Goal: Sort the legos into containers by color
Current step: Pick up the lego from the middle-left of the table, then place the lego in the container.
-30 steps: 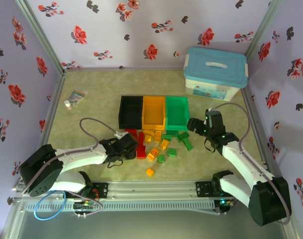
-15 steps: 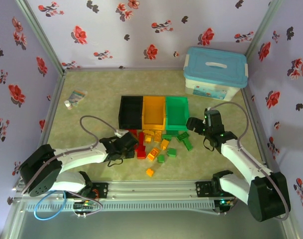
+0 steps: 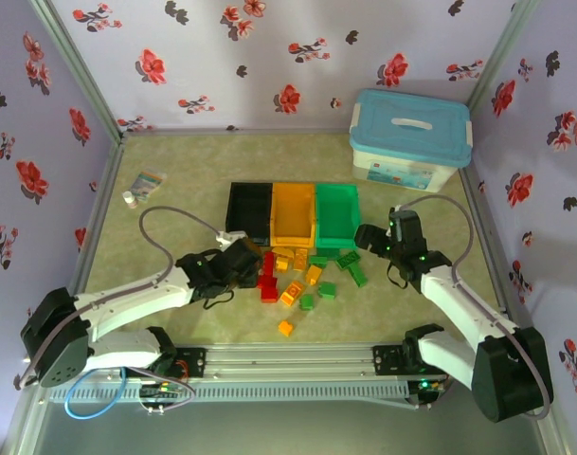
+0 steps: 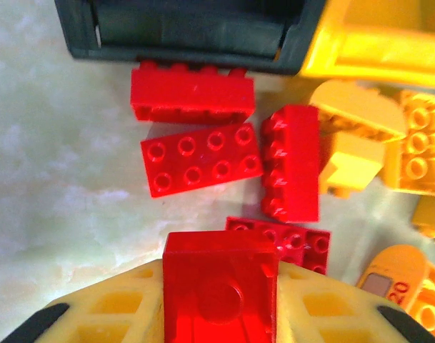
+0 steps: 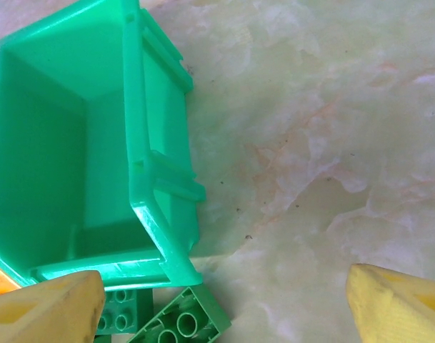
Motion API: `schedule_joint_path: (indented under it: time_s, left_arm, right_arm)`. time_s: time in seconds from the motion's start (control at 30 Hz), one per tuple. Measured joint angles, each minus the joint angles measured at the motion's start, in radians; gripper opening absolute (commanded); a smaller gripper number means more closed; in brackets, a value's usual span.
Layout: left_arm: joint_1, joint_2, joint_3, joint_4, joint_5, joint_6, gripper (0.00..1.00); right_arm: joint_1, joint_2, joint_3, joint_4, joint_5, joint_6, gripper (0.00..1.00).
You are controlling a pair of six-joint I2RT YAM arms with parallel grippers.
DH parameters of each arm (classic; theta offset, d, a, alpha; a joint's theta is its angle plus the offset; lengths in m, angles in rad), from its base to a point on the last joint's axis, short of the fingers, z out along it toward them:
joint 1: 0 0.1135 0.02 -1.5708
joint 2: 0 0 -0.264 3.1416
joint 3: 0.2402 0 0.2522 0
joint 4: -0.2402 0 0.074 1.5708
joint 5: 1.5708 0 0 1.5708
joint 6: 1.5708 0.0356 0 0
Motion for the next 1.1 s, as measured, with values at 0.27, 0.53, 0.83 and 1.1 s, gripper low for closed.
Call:
schedule_joint_path:
  time_s: [0.27,0.53,0.83,1.1]
  left_arm:
    - [0.097,0.006,0.09,-0.003,-0.005,0.096,0.26]
    - [0.222,0.101,0.207,0.045,0.027,0.19,0.26]
    - [0.282,0.227,0.284,0.081,0.061,0.255,0.26]
    - [0.336,0.335,0.319,0.109,0.092,0.283,0.27]
  right_arm:
    - [0.0,0.0,-0.005,0.0,-0.017,0.0,0.88]
    - [0.006,-0.015,-0.027,-0.001,-0.025,0.015,0.88]
    - [0.006,-0.04,-0.036,-0.002,-0.025,0.015,0.88]
    - [0.008,-0.047,-0.04,-0.006,-0.025,0.016,0.88]
